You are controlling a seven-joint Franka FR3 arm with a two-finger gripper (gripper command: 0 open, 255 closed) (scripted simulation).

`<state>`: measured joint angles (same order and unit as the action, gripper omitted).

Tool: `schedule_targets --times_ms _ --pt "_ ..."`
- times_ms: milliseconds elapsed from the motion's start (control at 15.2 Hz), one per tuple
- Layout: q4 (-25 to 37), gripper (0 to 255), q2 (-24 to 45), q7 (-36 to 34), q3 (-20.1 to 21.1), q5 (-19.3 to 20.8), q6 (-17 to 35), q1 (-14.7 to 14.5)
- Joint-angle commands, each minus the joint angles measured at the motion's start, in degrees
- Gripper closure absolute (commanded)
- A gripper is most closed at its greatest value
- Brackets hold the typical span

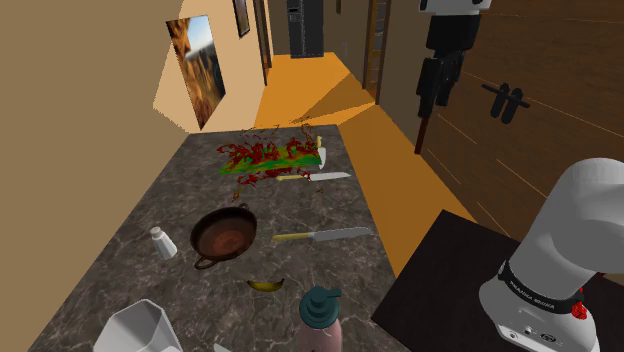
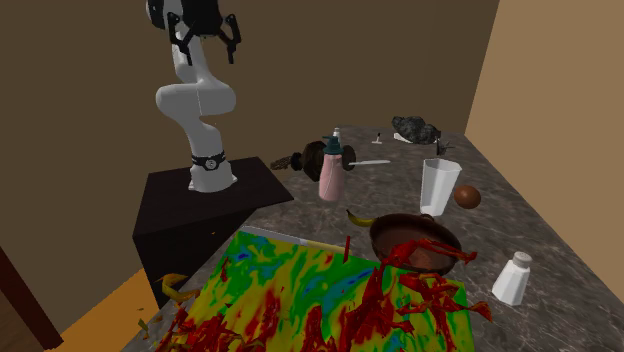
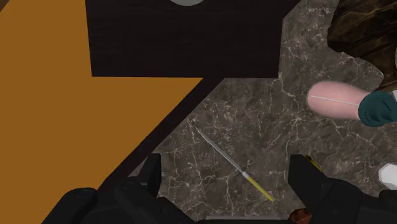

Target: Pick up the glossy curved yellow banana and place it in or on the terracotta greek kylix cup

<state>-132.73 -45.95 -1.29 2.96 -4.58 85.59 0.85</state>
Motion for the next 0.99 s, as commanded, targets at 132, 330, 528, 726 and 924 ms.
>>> schedule_targets --times_ms 132,330,528,726,924 --pt "-1.5 0 2.1 0.6 1.0 -0.5 3.5 -0.9" --pt "-3.3 0 5.8 1.4 2.5 -1.3 8.8 -2.2" --pt "-4.5 0 9.9 2.3 4.2 -1.9 14.0 -3.5" --pt "-5.0 0 14.6 3.0 5.8 -2.3 19.1 -4.6" --pt "-5.0 0 19.7 3.6 7.5 -2.5 24.0 -5.7"
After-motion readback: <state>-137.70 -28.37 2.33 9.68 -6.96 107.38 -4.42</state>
